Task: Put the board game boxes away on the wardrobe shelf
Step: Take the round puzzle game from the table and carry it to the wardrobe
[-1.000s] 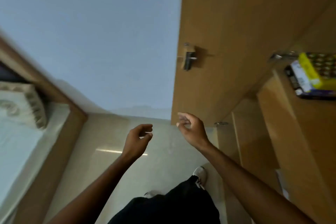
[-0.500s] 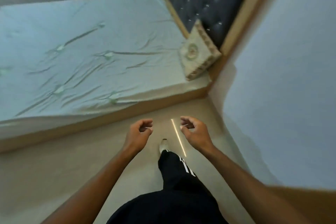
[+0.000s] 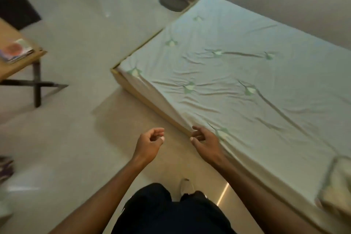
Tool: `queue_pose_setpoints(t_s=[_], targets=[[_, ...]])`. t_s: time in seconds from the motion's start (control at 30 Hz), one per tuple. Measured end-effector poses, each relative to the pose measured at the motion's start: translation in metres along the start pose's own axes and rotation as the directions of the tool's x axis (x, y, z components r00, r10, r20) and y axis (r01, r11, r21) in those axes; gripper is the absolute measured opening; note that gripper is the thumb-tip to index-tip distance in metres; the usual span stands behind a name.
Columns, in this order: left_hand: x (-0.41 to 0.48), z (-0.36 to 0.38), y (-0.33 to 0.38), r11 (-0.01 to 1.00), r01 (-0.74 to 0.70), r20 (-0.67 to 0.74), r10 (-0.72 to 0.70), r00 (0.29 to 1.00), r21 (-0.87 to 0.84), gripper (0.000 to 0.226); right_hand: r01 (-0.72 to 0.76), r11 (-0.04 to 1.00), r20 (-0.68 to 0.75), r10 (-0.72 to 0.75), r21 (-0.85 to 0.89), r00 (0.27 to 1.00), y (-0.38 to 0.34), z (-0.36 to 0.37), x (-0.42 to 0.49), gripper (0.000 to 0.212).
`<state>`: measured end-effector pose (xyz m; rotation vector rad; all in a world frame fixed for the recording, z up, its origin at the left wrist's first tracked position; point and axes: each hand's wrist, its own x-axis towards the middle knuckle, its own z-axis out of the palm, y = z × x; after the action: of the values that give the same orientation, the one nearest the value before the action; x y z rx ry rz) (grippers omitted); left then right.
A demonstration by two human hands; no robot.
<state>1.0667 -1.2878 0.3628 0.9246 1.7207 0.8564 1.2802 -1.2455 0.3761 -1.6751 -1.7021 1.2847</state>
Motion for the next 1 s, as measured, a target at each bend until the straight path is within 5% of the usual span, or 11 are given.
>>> queue_pose_setpoints(t_s=[0.3, 1.0], targets=[[0.121, -0.192, -0.019, 0.971, 0.051, -0.436, -0.15, 0.887, -0.232, 0.025, 0.242, 0.965, 0.354, -0.194, -0.097, 0.915, -0.15, 0.165, 0.207, 0.04], [0.413, -0.667, -0.042, 0.921, 0.036, -0.708, -0.323, 0.628, -0.389, 0.025, 0.44, 0.898, 0.661, -0.313, -0.029, 0.682, -0.516, 0.578, 0.55, 0.037]])
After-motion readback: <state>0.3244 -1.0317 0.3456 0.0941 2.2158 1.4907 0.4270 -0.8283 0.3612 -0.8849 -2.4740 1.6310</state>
